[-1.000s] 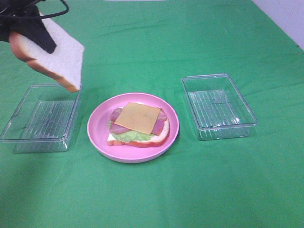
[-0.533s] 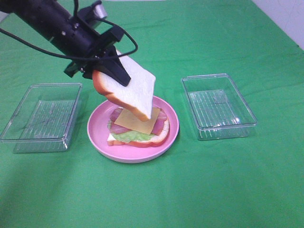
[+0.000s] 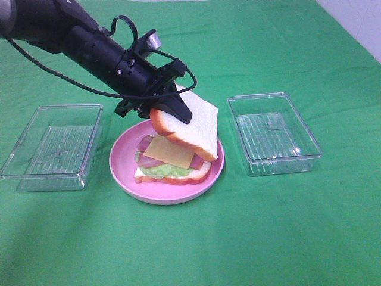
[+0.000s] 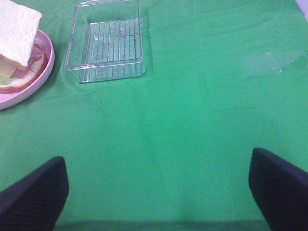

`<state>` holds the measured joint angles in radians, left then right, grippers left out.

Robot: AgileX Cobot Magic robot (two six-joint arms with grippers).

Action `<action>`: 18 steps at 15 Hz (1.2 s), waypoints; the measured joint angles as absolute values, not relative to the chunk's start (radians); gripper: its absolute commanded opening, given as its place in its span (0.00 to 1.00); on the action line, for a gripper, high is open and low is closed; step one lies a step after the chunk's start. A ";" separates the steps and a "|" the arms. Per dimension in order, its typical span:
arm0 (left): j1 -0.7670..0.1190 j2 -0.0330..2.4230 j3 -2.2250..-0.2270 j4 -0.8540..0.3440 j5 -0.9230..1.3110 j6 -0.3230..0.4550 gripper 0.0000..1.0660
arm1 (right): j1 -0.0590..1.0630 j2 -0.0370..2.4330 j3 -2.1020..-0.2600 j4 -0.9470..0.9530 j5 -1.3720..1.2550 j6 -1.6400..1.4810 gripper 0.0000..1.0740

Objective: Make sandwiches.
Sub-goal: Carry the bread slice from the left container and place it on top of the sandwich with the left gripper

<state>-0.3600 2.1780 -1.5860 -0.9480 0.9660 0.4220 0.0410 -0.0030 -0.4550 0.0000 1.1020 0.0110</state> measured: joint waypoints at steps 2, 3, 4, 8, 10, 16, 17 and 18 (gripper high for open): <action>-0.362 2.210 -1.586 -0.971 0.964 0.422 0.00 | 0.041 -0.003 -0.455 0.000 1.102 0.011 0.90; -0.362 2.218 -1.586 -0.971 0.969 0.422 0.00 | 0.041 -0.003 -0.455 0.000 1.102 0.011 0.90; -0.362 2.222 -1.586 -0.970 0.970 0.422 0.00 | 0.041 -0.003 -0.455 0.000 1.102 0.011 0.90; -0.362 2.224 -1.586 -0.966 0.971 0.414 0.01 | 0.041 -0.003 -0.455 0.000 1.102 0.011 0.90; -0.362 2.224 -1.586 -0.939 0.964 0.378 0.13 | 0.041 -0.003 -0.455 0.000 1.102 0.011 0.90; -0.362 2.224 -1.612 -0.868 0.961 0.330 0.57 | 0.041 -0.003 -0.455 0.000 1.102 0.011 0.90; -0.362 2.224 -1.626 -0.855 0.961 0.320 0.60 | 0.041 -0.003 -0.455 0.000 1.102 0.011 0.90; -0.362 2.224 -1.637 -0.828 0.961 0.299 0.65 | 0.041 -0.003 -0.455 0.000 1.102 0.011 0.90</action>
<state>-0.3620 2.2240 -1.6370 -0.8280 0.9610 0.2990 0.0410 -0.0030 -0.4550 0.0000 1.1020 0.0110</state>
